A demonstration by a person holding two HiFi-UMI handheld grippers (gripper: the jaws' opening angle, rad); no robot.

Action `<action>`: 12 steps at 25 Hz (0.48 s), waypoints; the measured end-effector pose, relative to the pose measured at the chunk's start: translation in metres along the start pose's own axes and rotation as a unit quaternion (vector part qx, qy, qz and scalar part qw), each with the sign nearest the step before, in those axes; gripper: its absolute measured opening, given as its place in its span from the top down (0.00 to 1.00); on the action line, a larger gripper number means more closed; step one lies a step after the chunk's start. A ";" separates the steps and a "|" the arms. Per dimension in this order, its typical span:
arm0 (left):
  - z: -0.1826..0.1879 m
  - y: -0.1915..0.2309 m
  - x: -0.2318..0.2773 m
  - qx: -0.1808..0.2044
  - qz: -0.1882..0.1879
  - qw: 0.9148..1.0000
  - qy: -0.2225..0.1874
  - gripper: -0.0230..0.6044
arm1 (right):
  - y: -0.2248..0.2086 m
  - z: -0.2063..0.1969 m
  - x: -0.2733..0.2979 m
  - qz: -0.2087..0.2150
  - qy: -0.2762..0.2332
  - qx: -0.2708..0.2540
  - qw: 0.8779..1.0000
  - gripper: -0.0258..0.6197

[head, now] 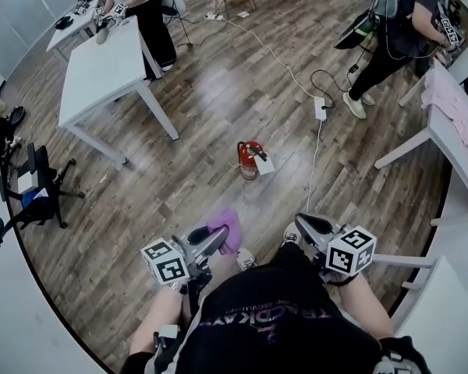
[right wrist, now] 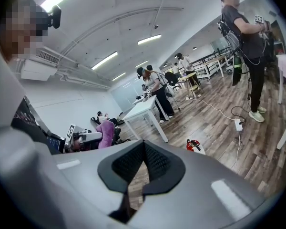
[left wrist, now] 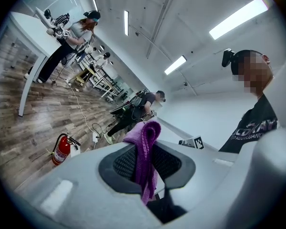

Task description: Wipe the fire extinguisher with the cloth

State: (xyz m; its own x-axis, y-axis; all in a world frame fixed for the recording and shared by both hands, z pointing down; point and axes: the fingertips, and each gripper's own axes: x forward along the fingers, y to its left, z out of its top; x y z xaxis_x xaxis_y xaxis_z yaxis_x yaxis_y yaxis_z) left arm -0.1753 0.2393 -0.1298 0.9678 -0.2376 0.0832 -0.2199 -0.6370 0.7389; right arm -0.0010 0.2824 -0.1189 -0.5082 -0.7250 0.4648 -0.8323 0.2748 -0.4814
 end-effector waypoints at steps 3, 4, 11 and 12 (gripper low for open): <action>0.000 0.000 0.000 -0.001 0.000 1.000 -0.001 0.86 | -0.001 0.000 -0.001 -0.002 0.002 0.001 1.000 0.96; 0.000 0.000 0.001 -0.001 0.000 1.000 -0.002 0.86 | -0.002 0.000 -0.002 -0.002 0.002 0.001 1.000 0.96; -0.001 0.000 0.002 -0.006 -0.001 1.000 -0.001 0.86 | -0.002 0.001 -0.001 -0.002 0.002 0.003 1.000 0.96; -0.001 0.000 0.001 -0.006 -0.001 1.000 0.000 0.86 | -0.001 0.000 -0.001 -0.001 0.001 0.003 1.000 0.96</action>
State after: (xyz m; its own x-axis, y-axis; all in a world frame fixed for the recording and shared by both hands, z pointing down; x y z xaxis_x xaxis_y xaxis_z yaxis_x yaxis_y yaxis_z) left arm -0.1743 0.2398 -0.1285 0.9682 -0.2366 0.0810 -0.2160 -0.6282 0.7475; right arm -0.0001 0.2826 -0.1192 -0.5073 -0.7238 0.4678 -0.8318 0.2695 -0.4852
